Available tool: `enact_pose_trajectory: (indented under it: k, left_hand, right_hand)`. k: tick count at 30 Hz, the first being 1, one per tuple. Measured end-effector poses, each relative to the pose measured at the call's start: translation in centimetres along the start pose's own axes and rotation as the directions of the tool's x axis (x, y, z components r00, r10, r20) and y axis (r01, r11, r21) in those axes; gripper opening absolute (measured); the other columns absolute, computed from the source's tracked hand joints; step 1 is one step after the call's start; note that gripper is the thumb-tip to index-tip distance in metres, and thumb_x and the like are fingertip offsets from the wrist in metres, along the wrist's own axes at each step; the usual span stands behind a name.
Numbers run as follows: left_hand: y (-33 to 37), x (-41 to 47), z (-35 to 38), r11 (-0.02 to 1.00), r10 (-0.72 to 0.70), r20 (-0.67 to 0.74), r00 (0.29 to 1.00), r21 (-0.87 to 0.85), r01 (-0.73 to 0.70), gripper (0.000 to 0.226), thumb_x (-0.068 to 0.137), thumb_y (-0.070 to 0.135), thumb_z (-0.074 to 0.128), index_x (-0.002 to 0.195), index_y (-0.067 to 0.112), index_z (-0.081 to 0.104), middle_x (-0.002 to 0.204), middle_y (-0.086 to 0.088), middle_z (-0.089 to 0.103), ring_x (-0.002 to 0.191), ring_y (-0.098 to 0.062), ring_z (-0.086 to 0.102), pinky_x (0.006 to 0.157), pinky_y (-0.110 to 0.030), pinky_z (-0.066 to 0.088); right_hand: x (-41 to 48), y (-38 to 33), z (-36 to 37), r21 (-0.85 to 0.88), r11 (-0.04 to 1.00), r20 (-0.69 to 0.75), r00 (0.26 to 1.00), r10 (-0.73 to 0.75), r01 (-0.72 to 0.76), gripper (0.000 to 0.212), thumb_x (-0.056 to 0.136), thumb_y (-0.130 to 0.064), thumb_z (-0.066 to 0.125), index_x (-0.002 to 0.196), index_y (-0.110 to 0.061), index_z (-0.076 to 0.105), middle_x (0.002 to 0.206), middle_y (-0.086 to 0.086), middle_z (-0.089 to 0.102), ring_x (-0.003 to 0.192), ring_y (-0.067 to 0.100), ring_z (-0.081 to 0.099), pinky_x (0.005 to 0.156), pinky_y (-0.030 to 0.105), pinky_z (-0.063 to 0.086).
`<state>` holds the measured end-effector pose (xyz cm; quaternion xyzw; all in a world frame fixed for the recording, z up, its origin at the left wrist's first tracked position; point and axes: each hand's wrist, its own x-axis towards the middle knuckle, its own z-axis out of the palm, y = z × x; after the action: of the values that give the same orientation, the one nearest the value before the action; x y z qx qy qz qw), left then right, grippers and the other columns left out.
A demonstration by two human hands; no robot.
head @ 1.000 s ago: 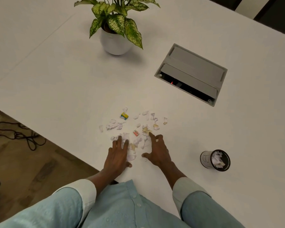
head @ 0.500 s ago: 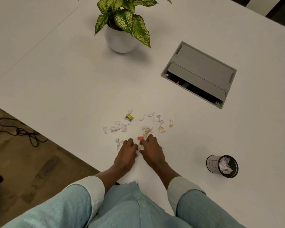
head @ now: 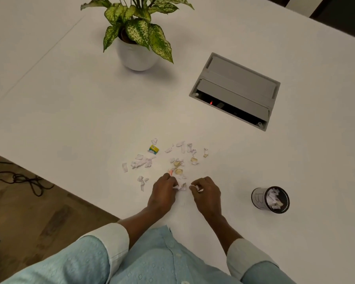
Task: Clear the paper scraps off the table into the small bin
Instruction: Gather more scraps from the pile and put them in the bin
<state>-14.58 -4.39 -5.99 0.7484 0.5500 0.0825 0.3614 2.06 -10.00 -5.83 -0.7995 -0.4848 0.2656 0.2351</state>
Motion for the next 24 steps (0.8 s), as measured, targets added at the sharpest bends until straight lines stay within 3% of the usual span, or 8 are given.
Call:
enact_pose_trajectory:
  k: [4,9,11,15,17,18,22,24]
  left_hand:
    - [3.2,0.6,0.7,0.995,0.02,-0.019,1.0,-0.099,-0.022,0.009,0.084,0.009,0.076,0.086,0.015,0.07,0.087,0.002,0.06,0.075,-0.012,0.05,0.061,-0.018,0.031]
    - [8.8,1.3,2.3,0.978,0.123,0.02,0.992,-0.17,-0.118,0.009,0.084,0.014,0.08,0.086,0.016,0.071,0.084,0.005,0.059,0.071,-0.008,0.049,0.059,-0.014,0.028]
    - [11.4,1.4,3.3,0.968,0.179,0.045,0.983,-0.189,-0.168,0.008,0.085,0.015,0.08,0.087,0.014,0.071,0.085,0.004,0.061,0.071,-0.009,0.052,0.059,-0.014,0.029]
    - [16.3,1.5,5.5,0.95,0.275,0.108,0.955,-0.186,-0.252,0.01,0.085,0.016,0.08,0.089,0.013,0.073,0.089,-0.002,0.066,0.073,-0.013,0.056,0.061,-0.022,0.035]
    - [18.5,1.5,6.7,0.943,0.304,0.134,0.943,-0.183,-0.278,0.009,0.084,0.016,0.08,0.088,0.012,0.073,0.089,-0.004,0.067,0.074,-0.015,0.056,0.064,-0.026,0.036]
    - [19.6,1.5,7.2,0.939,0.317,0.143,0.937,-0.183,-0.29,0.008,0.084,0.015,0.08,0.088,0.012,0.073,0.089,-0.005,0.067,0.074,-0.015,0.056,0.065,-0.027,0.036]
    - [23.2,1.9,9.3,0.929,0.367,0.191,0.91,-0.126,-0.348,0.005,0.085,0.011,0.075,0.089,0.01,0.073,0.091,-0.008,0.068,0.081,-0.023,0.061,0.068,-0.032,0.042]
    - [24.4,2.4,10.0,0.924,0.383,0.221,0.897,-0.092,-0.372,0.007,0.086,0.01,0.072,0.092,0.006,0.073,0.094,-0.012,0.069,0.087,-0.028,0.063,0.073,-0.036,0.047]
  right_hand:
    - [-1.8,1.9,-3.0,0.186,0.979,-0.194,0.974,0.12,-0.084,0.013,0.082,-0.014,0.083,0.085,-0.022,0.073,0.087,-0.008,0.067,0.074,0.009,0.068,0.066,0.04,0.06]
    - [-3.6,3.8,-7.8,0.377,0.911,-0.355,0.881,0.311,-0.17,0.015,0.082,-0.012,0.084,0.086,-0.023,0.075,0.085,-0.007,0.071,0.07,0.009,0.072,0.064,0.04,0.063]
    - [-4.1,4.8,-9.9,0.425,0.884,-0.405,0.832,0.379,-0.196,0.013,0.082,-0.013,0.084,0.086,-0.021,0.075,0.084,-0.004,0.074,0.068,0.008,0.073,0.065,0.034,0.062]
    - [-5.0,7.0,-13.6,0.441,0.845,-0.437,0.75,0.496,-0.302,0.01,0.082,-0.02,0.083,0.086,-0.017,0.075,0.077,-0.002,0.076,0.067,0.001,0.071,0.065,0.004,0.047]
    - [-5.4,8.0,-15.1,0.412,0.849,-0.485,0.709,0.512,-0.331,0.01,0.082,-0.02,0.084,0.086,-0.016,0.076,0.077,-0.006,0.074,0.068,-0.004,0.067,0.065,0.001,0.042]
    - [-5.6,8.5,-15.7,0.401,0.852,-0.508,0.693,0.512,-0.336,0.01,0.081,-0.019,0.084,0.087,-0.016,0.076,0.08,-0.005,0.074,0.069,-0.001,0.066,0.066,0.003,0.043]
    - [-5.6,10.5,-17.4,0.379,0.845,-0.507,0.679,0.531,-0.378,0.013,0.08,-0.016,0.084,0.091,-0.015,0.076,0.088,0.003,0.075,0.078,0.018,0.07,0.076,0.034,0.058]
    - [-5.4,11.1,-18.1,0.379,0.839,-0.491,0.684,0.54,-0.39,0.013,0.08,-0.013,0.081,0.092,-0.015,0.077,0.088,0.004,0.076,0.08,0.02,0.071,0.077,0.037,0.06]
